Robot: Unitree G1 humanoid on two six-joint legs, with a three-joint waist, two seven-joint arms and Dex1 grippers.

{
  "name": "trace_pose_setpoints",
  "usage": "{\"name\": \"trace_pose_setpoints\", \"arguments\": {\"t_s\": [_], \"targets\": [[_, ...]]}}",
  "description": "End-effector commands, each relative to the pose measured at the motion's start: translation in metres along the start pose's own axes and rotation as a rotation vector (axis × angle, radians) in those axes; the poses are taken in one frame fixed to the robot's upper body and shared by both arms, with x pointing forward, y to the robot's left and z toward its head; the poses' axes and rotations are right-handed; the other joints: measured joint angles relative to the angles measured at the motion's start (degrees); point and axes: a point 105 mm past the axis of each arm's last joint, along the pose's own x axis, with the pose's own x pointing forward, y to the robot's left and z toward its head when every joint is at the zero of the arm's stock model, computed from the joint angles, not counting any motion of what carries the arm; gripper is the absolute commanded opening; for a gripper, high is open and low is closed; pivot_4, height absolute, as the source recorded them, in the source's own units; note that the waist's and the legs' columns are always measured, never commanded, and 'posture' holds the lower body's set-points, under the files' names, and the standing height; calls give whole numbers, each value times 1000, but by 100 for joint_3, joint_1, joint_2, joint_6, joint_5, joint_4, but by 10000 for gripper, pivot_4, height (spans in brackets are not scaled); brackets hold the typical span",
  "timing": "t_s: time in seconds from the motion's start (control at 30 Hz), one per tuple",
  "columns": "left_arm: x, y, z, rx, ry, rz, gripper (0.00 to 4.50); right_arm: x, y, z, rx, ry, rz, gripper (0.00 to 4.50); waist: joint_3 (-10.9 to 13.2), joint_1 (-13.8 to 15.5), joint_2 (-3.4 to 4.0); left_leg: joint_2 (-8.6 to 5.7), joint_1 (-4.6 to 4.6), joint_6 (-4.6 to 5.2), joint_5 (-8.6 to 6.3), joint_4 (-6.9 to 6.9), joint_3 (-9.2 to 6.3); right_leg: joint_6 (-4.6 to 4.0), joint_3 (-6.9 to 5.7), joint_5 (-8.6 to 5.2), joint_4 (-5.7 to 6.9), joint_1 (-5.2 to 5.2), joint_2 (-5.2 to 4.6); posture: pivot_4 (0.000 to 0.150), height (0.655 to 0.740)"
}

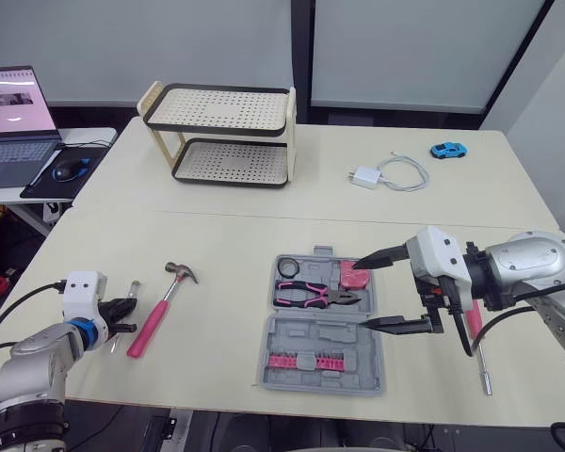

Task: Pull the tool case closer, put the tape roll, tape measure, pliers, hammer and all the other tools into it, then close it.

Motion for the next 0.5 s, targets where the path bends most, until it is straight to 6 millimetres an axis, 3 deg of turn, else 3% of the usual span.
{"name": "trace_pose_setpoints", "arguments": {"t_s": [0.03,0.3,0.5], "targets": [[-14,0,-2,29,0,-29,2091,-4,0,9,-46,-9,-27,45000,1,-15,-2,0,0,0,0,0,0,0,0,0,-1,0,0,1500,7350],[-77,-55,37,136,-161,-254,2091,-8,-1,11,-35,-25,-46,45000,23,-47,-38,5,-11,-1,0,-3,-4,0,-1,0,-3,-7,-1,1500,7350],[-103,-115,34,162,-143,-448,2091,-11,2,8,-18,-9,-29,45000,25,-3,-38,3,-8,-1,0,0,2,1,4,-1,-8,-3,-1,1500,7350]]}}
